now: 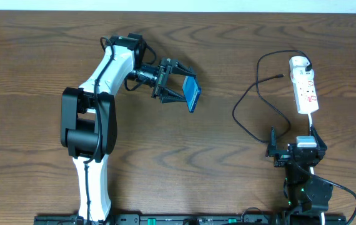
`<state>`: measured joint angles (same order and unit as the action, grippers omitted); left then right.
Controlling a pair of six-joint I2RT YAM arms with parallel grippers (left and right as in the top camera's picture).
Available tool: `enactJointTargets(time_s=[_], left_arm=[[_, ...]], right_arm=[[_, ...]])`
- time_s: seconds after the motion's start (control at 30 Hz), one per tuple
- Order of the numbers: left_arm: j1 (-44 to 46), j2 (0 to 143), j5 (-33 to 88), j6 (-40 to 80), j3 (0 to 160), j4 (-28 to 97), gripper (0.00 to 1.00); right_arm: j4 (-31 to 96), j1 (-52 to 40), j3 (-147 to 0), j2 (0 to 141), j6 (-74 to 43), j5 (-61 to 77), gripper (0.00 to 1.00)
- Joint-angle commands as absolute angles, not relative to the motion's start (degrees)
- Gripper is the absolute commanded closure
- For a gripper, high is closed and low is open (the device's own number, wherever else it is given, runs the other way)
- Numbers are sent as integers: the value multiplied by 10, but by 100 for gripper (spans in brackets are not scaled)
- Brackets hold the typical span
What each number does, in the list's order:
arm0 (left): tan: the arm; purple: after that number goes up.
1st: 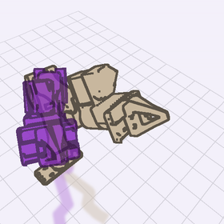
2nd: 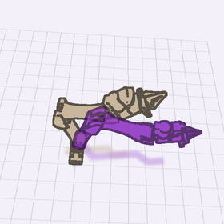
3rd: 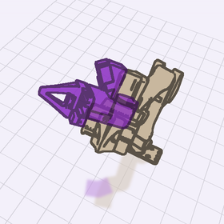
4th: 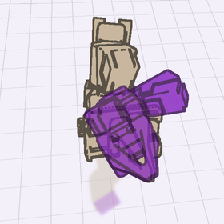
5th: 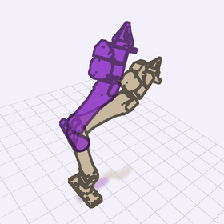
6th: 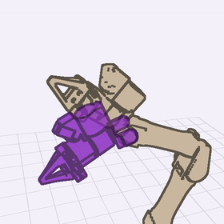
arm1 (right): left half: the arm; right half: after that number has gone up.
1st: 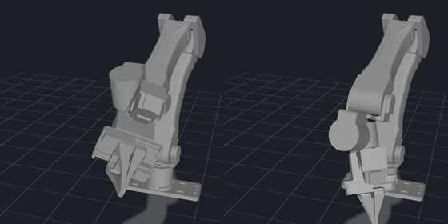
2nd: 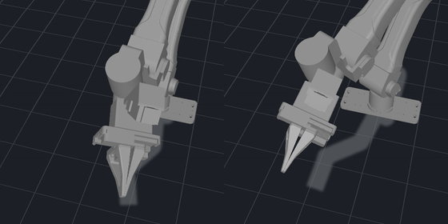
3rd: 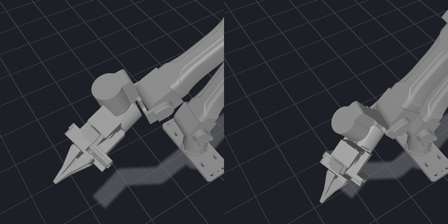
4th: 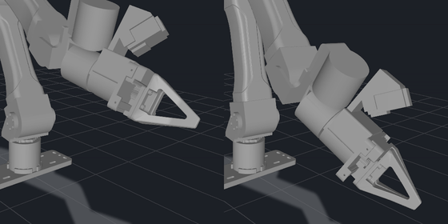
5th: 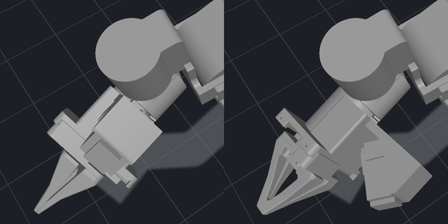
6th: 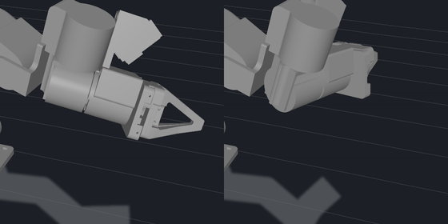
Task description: Plug charger to phone and switch on socket
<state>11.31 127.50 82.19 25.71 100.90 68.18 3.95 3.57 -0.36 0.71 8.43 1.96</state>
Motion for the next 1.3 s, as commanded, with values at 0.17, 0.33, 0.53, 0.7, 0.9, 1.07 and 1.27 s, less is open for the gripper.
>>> enactJointTargets(time_s=[0.17,0.33,0.53,0.7,0.9,1.07,1.27], left_arm=[[113,1253,851,262,1011,686,32],[113,1253,851,262,1011,686,32],[113,1253,851,262,1011,685,32],[113,1253,850,262,1011,685,33],[113,1253,850,262,1011,685,33],[113,1253,851,262,1011,685,32],[113,1253,850,262,1011,685,33]], right_arm=[[41,33,-3,4,86,25,1],[41,33,-3,4,86,25,1],[41,33,-3,4,86,25,1],[41,33,-3,4,86,25,1],[41,33,-3,4,86,25,1],[41,33,-3,4,86,25,1],[34,33,-3,4,44,71,1]])
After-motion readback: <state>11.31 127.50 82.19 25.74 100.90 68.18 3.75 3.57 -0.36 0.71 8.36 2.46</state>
